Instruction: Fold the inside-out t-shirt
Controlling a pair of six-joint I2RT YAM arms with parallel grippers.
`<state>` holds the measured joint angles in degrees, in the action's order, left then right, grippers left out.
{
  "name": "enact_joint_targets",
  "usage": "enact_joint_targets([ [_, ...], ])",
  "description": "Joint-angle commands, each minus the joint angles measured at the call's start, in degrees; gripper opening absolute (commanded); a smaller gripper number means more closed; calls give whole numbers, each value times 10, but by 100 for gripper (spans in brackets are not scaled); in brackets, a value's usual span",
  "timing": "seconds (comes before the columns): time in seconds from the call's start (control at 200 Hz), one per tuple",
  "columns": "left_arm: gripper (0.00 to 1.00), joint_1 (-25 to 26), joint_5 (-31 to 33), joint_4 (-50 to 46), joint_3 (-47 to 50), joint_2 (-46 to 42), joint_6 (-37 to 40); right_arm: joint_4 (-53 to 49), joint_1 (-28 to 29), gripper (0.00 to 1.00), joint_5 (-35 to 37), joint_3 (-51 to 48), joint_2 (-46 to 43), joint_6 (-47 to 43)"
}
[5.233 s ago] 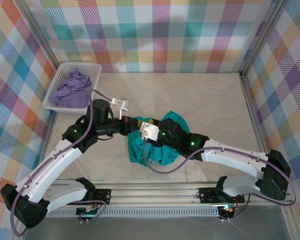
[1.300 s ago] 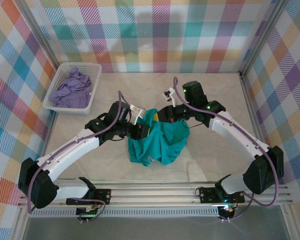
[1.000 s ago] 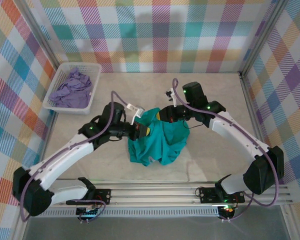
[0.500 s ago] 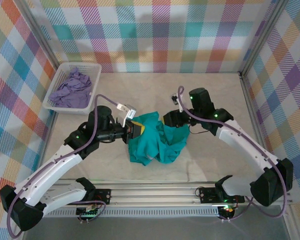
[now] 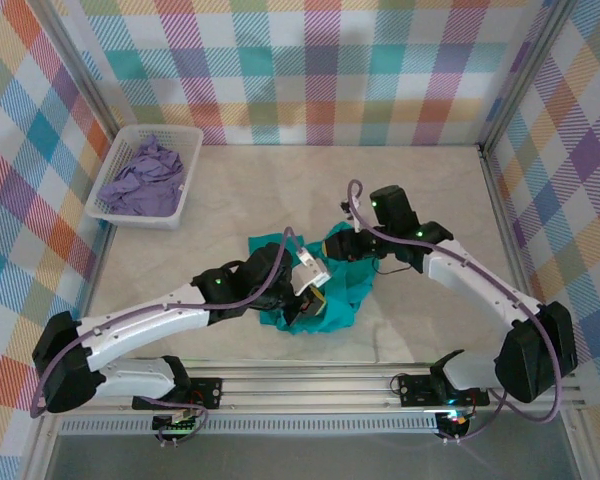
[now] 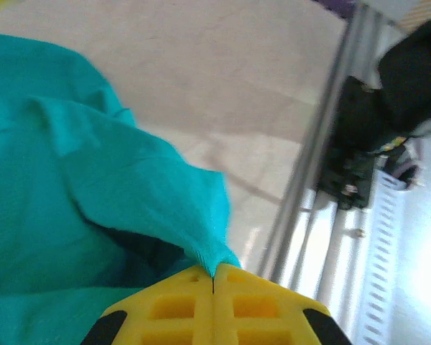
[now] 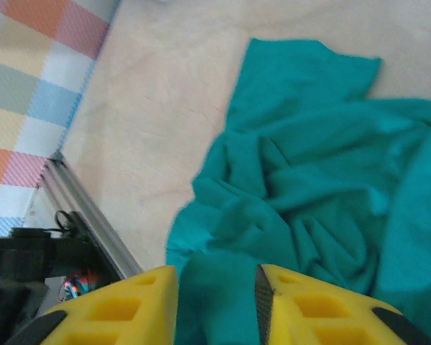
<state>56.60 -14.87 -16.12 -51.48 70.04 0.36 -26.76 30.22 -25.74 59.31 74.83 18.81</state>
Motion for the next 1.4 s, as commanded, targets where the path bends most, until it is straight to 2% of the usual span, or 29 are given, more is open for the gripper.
enact_joint_targets([
  [0.0,0,3,74,48,2,-16,-19,-92,-5,44,37,-8,-47,1],
  [0.155,0,3,113,57,6,-36,-32,-93,-5,57,-14,-48,-72,11],
  [0.295,0,2,156,56,8,-57,-50,10,-5,67,-104,-102,-85,42],
  [0.44,0,2,184,69,15,-84,-73,89,7,70,-144,-113,-39,56],
  [0.5,0,3,196,72,18,-92,-74,133,12,61,-152,-111,-18,61],
  [0.61,0,30,256,75,25,-107,-40,239,12,24,-166,-107,4,82],
  [0.7,0,60,289,83,30,-114,-6,294,12,0,-162,-90,16,78],
  [0.795,0,72,223,115,40,-120,6,316,10,0,-149,-71,24,35],
  [0.88,0,72,176,145,46,-114,-1,339,7,0,-179,-57,39,9],
  [0.965,0,72,193,150,39,-102,-4,324,5,0,-197,-45,48,-6],
  [1.02,0,72,248,129,26,-95,-11,222,5,0,-136,-18,37,-37],
  [1.1,0,71,322,100,17,-95,-16,78,4,20,7,8,9,-59],
  [1.16,0,66,346,95,19,-105,-24,18,4,37,40,3,-22,-71],
  [1.225,0,56,349,90,21,-111,-39,19,5,48,7,-33,-66,-77],
  [1.315,0,49,346,85,18,-116,-51,82,11,66,-94,-96,-116,-80],
  [1.395,0,48,335,90,17,-121,-60,136,31,73,-120,-126,-119,-79],
])
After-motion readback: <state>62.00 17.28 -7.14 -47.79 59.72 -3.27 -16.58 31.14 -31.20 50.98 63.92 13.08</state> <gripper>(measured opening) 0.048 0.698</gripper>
